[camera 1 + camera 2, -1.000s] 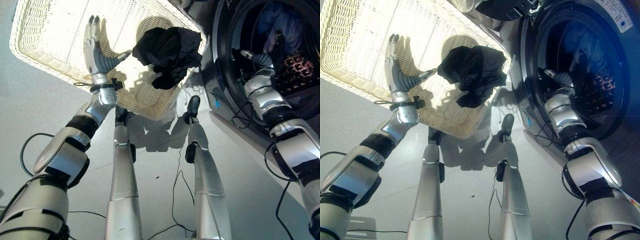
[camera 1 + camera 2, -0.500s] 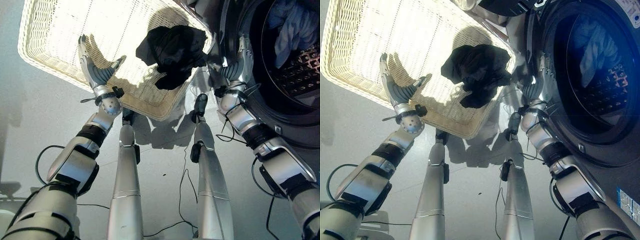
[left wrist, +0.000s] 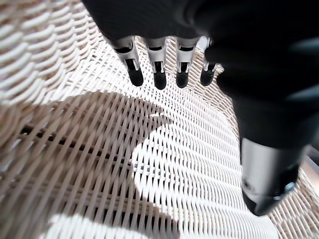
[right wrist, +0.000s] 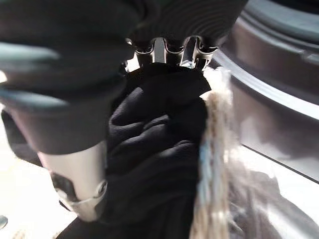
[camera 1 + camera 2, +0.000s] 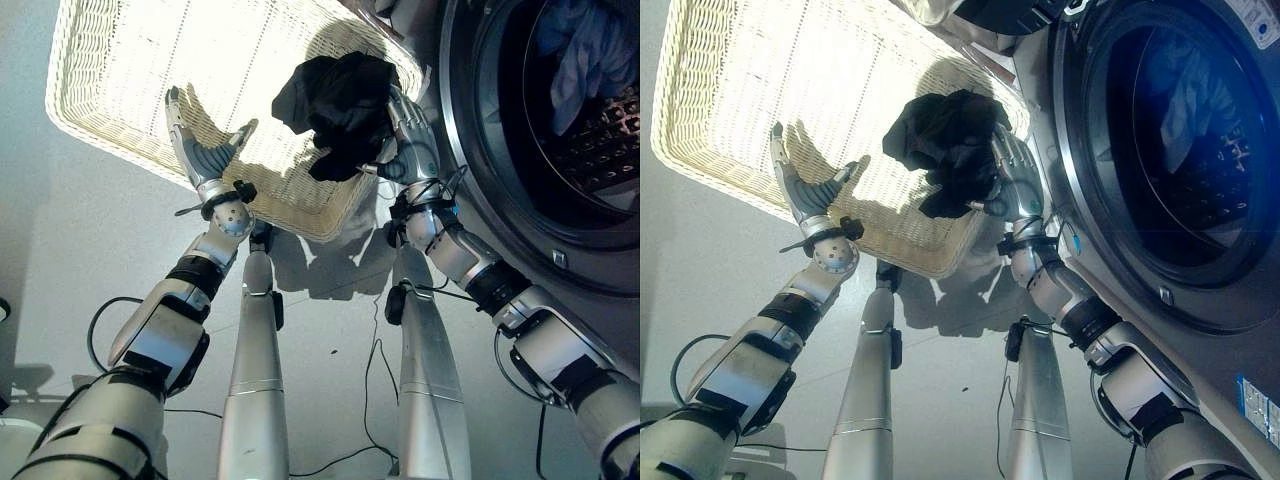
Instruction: Put the clothes into the washing machine.
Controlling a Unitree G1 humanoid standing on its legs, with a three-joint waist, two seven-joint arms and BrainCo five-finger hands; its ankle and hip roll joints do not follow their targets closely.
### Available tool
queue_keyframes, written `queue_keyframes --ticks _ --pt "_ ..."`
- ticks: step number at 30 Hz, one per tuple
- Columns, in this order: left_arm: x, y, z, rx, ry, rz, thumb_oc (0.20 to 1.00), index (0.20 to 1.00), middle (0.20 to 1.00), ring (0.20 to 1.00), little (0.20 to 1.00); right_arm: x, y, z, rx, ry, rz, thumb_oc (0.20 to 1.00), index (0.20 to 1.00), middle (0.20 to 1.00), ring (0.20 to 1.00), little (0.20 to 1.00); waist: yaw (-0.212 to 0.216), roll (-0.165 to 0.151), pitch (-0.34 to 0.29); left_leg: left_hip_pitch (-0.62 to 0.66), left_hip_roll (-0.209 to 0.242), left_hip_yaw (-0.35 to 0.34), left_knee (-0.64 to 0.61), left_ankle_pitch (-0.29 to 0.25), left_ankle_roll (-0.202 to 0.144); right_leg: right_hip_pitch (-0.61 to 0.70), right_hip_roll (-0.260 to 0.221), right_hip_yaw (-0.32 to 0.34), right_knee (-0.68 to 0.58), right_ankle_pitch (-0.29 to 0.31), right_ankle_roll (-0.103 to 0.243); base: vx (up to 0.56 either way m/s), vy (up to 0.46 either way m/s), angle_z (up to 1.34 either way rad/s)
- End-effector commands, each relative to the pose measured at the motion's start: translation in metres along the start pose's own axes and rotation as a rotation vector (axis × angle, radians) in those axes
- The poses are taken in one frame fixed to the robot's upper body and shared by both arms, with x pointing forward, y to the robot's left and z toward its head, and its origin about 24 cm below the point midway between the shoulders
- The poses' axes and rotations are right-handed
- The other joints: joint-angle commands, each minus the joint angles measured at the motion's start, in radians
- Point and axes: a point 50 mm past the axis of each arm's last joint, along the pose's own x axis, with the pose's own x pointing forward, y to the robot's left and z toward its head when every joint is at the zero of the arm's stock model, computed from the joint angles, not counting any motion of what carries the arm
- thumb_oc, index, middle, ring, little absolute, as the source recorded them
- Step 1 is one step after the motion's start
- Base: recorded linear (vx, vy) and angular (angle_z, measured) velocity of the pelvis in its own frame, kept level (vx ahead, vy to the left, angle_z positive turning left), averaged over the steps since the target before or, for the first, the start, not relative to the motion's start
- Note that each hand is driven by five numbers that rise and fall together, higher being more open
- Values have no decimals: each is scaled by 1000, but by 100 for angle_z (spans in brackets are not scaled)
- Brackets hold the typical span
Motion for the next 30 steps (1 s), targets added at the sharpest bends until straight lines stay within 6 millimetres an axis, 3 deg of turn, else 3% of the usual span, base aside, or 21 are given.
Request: queue_keyframes --ticks 1,6,11,19,25,26,28,30 --pt "8 -1 11 -87 0 61 1000 1000 1000 1000 1000 5 3 19 -60 -172 29 1000 1000 1000 1000 1000 -12 80 -10 -16 -66 35 -39 87 128 32 28 -67 51 -47 16 0 0 0" --pt "10 -6 16 -88 -12 40 1000 1000 1000 1000 1000 15 6 18 -142 -189 60 1000 1000 1000 1000 1000 2 83 -10 -19 -67 29 -38 90 127 31 23 -76 53 -41 18 1 -32 2" --pt "12 -12 23 -98 -24 17 1000 1000 1000 1000 1000 21 13 -2 -276 -97 143 1000 1000 1000 1000 1000 20 91 -10 -23 -70 22 -35 94 129 28 17 -86 56 -34 19 3 -21 3" --pt "9 -21 30 -114 -40 -8 1000 1000 1000 1000 1000 28 13 -15 -371 -43 163 1000 1000 1000 1000 1000 37 104 -10 -26 -76 14 -41 101 133 23 10 -94 54 -23 21 5 -9 3" --pt "7 -27 35 -130 -49 -29 1000 1000 1000 1000 1000 28 15 -31 -519 45 273 1000 1000 1000 1000 1000 49 113 -10 -25 -78 10 -39 104 135 22 4 -99 60 -19 21 4 -6 1" --pt "6 -28 37 -138 -55 -35 1000 1000 1000 1000 1000 28 16 -35 -565 66 308 649 649 649 649 649 52 115 -10 -25 -78 9 -41 106 136 22 3 -100 59 -17 21 0 0 0" --pt "4 -30 38 -145 -61 -38 1000 1000 1000 1000 1000 27 17 -37 -583 73 326 200 200 200 200 200 55 117 -10 -27 -80 7 -41 106 137 20 3 -101 60 -16 20 0 0 0" --pt "3 -32 41 -152 -69 -45 1000 1000 1000 1000 1000 28 17 -38 -603 69 334 200 200 200 200 200 58 119 -10 -26 -82 4 -43 108 138 20 2 -102 56 -11 21 8 -15 3"
